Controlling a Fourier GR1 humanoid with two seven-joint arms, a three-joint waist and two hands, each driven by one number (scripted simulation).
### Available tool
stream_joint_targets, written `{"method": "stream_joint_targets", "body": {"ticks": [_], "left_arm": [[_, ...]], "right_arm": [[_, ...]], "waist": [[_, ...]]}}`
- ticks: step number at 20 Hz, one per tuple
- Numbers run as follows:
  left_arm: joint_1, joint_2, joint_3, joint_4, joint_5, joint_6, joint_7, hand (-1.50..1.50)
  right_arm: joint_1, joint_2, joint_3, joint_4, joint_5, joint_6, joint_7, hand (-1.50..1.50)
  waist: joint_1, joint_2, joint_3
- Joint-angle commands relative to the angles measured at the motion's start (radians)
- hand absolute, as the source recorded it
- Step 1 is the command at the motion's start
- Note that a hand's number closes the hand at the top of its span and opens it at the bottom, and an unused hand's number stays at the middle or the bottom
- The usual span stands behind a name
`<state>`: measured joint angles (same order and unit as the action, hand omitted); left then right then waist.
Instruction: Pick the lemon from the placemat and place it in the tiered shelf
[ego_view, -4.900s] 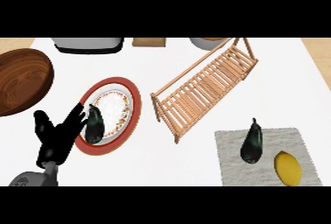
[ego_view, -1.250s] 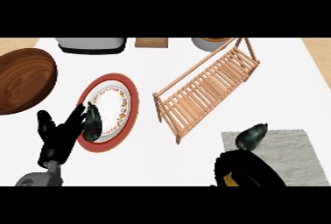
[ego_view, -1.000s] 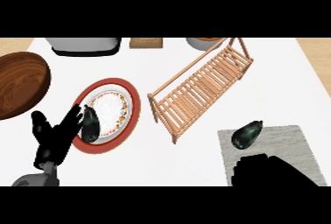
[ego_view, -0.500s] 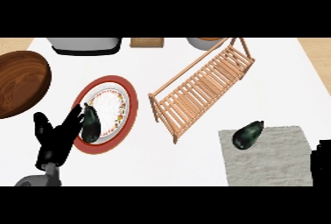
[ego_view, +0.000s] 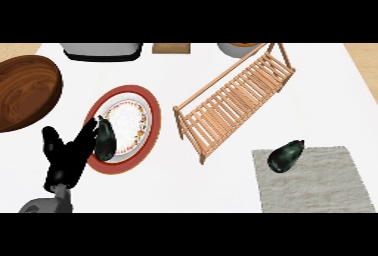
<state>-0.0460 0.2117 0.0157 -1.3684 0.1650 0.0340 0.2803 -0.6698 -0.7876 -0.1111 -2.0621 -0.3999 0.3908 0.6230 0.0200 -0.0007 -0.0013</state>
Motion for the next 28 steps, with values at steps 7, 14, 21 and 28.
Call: {"method": "stream_joint_targets", "body": {"ticks": [7, 14, 21, 28], "left_arm": [[-0.053, -0.028, 0.002, 0.039, -0.021, 0.015, 0.027, 0.00], [-0.025, -0.009, 0.022, 0.038, -0.002, -0.030, 0.011, 0.00], [0.000, -0.045, 0.004, -0.010, -0.033, 0.011, 0.028, 0.00], [0.019, -0.002, 0.036, -0.009, -0.007, -0.055, 0.025, 0.00]], "right_arm": [[-0.353, 0.059, 0.094, 0.411, 0.095, 0.084, -0.050, 1.50], [-0.461, 0.138, 0.173, 0.628, 0.290, 0.161, -0.239, 1.50], [-0.478, 0.250, 0.202, 0.754, 0.472, 0.085, -0.375, 1.50], [-0.468, 0.343, 0.225, 0.863, 0.610, 0.001, -0.484, 1.50]], "waist": [[-0.004, 0.003, 0.000], [0.002, 0.006, 0.000], [-0.006, 0.002, 0.001], [-0.008, 0.002, 0.001]]}}
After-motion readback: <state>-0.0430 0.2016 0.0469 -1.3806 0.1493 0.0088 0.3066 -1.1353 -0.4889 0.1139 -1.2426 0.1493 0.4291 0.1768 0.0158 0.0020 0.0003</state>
